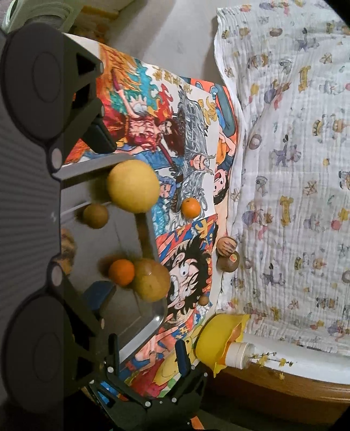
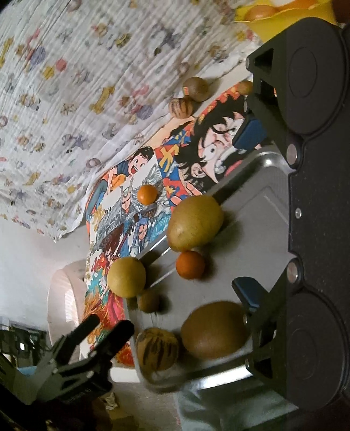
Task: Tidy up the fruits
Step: 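Carry both fruits over the grey tray and open both tools to release them, then move the left tool toward the kiwi while the right tool approaches the small brown fruit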
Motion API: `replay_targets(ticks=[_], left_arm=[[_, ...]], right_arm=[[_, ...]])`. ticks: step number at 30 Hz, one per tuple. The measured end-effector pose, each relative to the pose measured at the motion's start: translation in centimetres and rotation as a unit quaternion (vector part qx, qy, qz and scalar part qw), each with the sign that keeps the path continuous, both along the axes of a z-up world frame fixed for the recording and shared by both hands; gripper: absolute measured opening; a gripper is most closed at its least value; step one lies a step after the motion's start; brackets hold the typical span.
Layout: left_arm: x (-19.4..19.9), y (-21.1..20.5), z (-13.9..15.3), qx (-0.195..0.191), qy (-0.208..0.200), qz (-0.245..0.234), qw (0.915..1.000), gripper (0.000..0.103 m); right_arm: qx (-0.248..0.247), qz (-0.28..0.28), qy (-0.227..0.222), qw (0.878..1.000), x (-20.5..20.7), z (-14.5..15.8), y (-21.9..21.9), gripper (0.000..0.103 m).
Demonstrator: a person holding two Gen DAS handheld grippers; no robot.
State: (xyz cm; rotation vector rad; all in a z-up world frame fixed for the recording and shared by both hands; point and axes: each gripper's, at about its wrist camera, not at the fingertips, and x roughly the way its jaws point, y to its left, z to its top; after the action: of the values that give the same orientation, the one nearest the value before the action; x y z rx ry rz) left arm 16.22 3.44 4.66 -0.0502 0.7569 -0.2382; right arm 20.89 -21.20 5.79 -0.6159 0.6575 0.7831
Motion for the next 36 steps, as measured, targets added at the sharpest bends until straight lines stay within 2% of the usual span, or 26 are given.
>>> replay_targets(ticks=[11,18,28,36], left_arm=[[-4.6,-2.0,0.6,0.034,-0.012,-0.023,0.9991,0.102],[-6.1,-3.3,1.1,0.050,-0.012,-0.042,0.9978,0.102],[-5.2,-6.1,1.4,0.052,-0.006,-0.065,0.9965,0.102],[-2.6,-8.4,1.4,0.037,0.012,-0.071,0.9968,0.102]], right_arm=[[0.014,-0.041,0.012,0.999,-5.0,1.7,-1.7,0.102],[0.021,-0.096,0.030,0.995,-6.3,2.5,-3.0,0.102],[0.018,-0.152,0.039,0.987,-5.4,2.7,-4.8,0.102],[0.029,-0.164,0.046,0.985,-3.4,2.5,-6.1,0.102]])
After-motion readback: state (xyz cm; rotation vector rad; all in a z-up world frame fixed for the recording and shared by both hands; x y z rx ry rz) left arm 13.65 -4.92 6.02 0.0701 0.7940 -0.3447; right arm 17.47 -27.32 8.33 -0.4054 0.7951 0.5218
